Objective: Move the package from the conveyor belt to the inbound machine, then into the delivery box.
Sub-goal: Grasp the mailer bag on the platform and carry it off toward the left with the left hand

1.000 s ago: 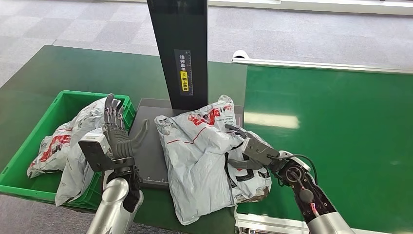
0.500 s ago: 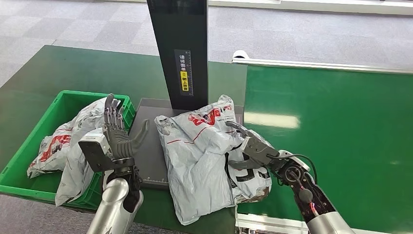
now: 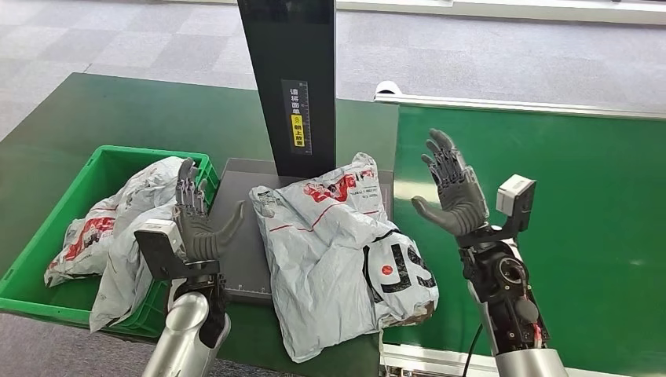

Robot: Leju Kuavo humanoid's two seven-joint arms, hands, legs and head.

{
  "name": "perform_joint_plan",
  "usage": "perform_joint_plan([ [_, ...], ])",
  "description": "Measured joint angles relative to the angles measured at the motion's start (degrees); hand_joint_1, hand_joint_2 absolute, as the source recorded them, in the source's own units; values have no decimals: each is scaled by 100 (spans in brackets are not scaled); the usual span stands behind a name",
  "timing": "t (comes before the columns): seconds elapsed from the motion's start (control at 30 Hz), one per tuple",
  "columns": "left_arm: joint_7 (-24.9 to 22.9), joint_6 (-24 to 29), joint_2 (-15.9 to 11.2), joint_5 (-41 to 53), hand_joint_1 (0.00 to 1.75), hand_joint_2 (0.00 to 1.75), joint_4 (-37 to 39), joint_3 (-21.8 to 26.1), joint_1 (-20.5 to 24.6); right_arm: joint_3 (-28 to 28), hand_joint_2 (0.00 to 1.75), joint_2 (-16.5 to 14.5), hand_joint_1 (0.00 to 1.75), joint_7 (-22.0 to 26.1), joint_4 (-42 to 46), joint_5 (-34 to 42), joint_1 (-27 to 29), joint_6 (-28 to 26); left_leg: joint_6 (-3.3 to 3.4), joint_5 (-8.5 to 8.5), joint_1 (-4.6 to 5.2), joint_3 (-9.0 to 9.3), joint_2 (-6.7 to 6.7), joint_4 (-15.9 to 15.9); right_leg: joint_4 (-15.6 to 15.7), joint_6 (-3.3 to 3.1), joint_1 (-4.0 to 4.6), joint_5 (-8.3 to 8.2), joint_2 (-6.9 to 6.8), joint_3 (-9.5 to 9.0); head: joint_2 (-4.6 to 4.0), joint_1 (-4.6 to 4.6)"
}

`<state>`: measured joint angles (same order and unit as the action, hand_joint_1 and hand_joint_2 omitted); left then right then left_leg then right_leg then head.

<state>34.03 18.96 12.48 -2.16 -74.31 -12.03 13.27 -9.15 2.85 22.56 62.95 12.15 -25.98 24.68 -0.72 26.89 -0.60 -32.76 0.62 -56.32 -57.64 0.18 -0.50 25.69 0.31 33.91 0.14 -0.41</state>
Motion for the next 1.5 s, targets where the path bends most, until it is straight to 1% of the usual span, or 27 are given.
perform_joint_plan([
  [0.17, -40, -112, -7, -29, 0, 175, 38, -39, 0, 262, 175, -58, 0, 2, 33, 246, 0, -4, 0, 0, 1, 1, 0, 0, 0, 0, -1, 0, 0, 0, 1, -1],
  [0.27, -51, -284, -18, 0, 0, 175, 55, -79, 2, 346, 175, -85, 0, -14, 34, 403, -2, -15, 0, 0, 1, 0, 0, 0, 0, 0, -1, 0, 0, 1, 1, -2],
  [0.37, -92, -462, -59, 294, 0, 175, 78, -195, 11, 389, 175, -93, 0, -44, 32, 477, -3, -31, 0, 0, 1, 0, 0, 0, 0, 0, -1, 0, 0, 1, 1, -1],
  [0.43, -174, -349, -113, 1008, 0, 175, 105, -349, 32, 402, 175, -93, 0, -59, 25, 490, -8, -37, 0, 0, 1, 0, 0, 0, 0, 0, -1, 0, 0, 1, 1, -2],
  [0.47, -267, -205, -143, 1555, 0, 175, 134, -445, 58, 404, 175, -93, 0, -65, 14, 491, -17, -40, 0, 0, 1, 0, 0, 0, 0, 0, -1, 0, 0, 1, 1, -2],
  [0.53, -607, 25, -199, 2836, 0, 175, 246, -695, 139, 404, 175, -93, 0, -78, -28, 487, -54, -38, 0, 0, 1, 0, 1, 0, 0, 1, -1, 0, -1, -1, 1, -1],
  [0.6, -985, -3, -237, 3806, 0, 175, 420, -974, 230, 404, 175, -95, 0, -88, -104, 473, -125, -8, 0, 0, 2, 0, 0, 0, 0, 1, -2, -1, -1, -2, 2, -1],
  [0.7, -1367, -270, -264, 4665, 0, 175, 754, -1331, 372, 400, 175, -108, 0, -89, -280, 442, -264, 55, 1, -1, 3, 1, 0, -1, 0, 4, -3, -4, 0, -2, 2, -1],
  [0.8, -1666, -717, -292, 5208, 0, 175, 1200, -1592, 552, 394, 175, -127, 0, -88, -467, 395, -408, 66, 1, -1, 2, 1, 1, -1, 0, 4, -2, -4, 0, -2, 0, -1],
  [0.87, -1786, -987, -299, 5425, 0, 175, 1507, -1682, 647, 393, 175, -140, 0, -87, -556, 360, -473, 65, 1, -1, 2, 2, 0, -1, 0, 4, -2, -4, 0, -1, 0, -2],
  [1.0, -1840, -1189, -297, 5584, 0, 175, 1945, -1779, 776, 393, 175, -156, 0, -85, -691, 324, -543, 65, 1, -1, 1, 1, 1, -1, 0, 4, -1, -4, 0, 0, 1, -2],
  [1.13, -1886, -1641, -280, 5645, 0, 175, 2256, -1800, 944, 394, 175, -186, 0, -84, -764, 222, -569, 63, 1, -1, 1, 2, 1, 0, 0, 5, -2, -4, -1, -6, 0, -1],
  [1.17, -1884, -1733, -276, 5646, 37, 175, 2321, -1800, 982, 394, 175, -195, 0, -82, -779, 199, -571, 61, 1, -1, 2, 4, 1, 0, 0, 5, -2, -4, -1, -9, 0, -1],
  [1.27, -1870, -1896, -261, 5646, 159, 175, 2481, -1799, 1063, 393, 175, -219, 0, -66, -823, 142, -572, 36, 1, -1, 2, 12, 2, 0, 0, 5, -2, -3, -3, -19, 0, -1],
  [1.3, -1862, -1926, -257, 5648, 166, 175, 2528, -1799, 1077, 394, 175, -227, 0, -60, -835, 126, -573, 24, 1, -1, 2, 16, 3, 0, 0, 5, -2, -3, -4, -23, 0, -1],
  [1.33, -1845, -1925, -254, 5657, 168, 175, 2571, -1799, 1084, 394, 175, -232, 0, -56, -847, 112, -572, 13, 1, -1, 2, 20, 3, 0, 0, 5, -2, -3, -4, -27, 0, -1],
  [1.4, -1780, -1765, -250, 5715, 174, 87, 2628, -1799, 1081, 400, 175, -237, 0, -52, -855, 85, -554, -15, 1, -1, 2, 26, 3, 0, 0, 5, -2, -3, -4, -33, -1, -1],
  [1.47, -1702, -1436, -251, 5829, 175, 0, 2641, -1799, 1045, 418, 175, -237, 0, -58, -809, 70, -493, -37, 1, -1, 2, 30, 2, 0, 0, 5, -2, -3, -4, -35, 0, -1],
  [1.5, -1668, -1241, -254, 5896, 175, 0, 2639, -1798, 1015, 433, 175, -237, 0, -68, -772, 68, -455, -43, 1, -1, 2, 30, 2, 0, 0, 5, -2, -3, -4, -35, -1, 0],
])
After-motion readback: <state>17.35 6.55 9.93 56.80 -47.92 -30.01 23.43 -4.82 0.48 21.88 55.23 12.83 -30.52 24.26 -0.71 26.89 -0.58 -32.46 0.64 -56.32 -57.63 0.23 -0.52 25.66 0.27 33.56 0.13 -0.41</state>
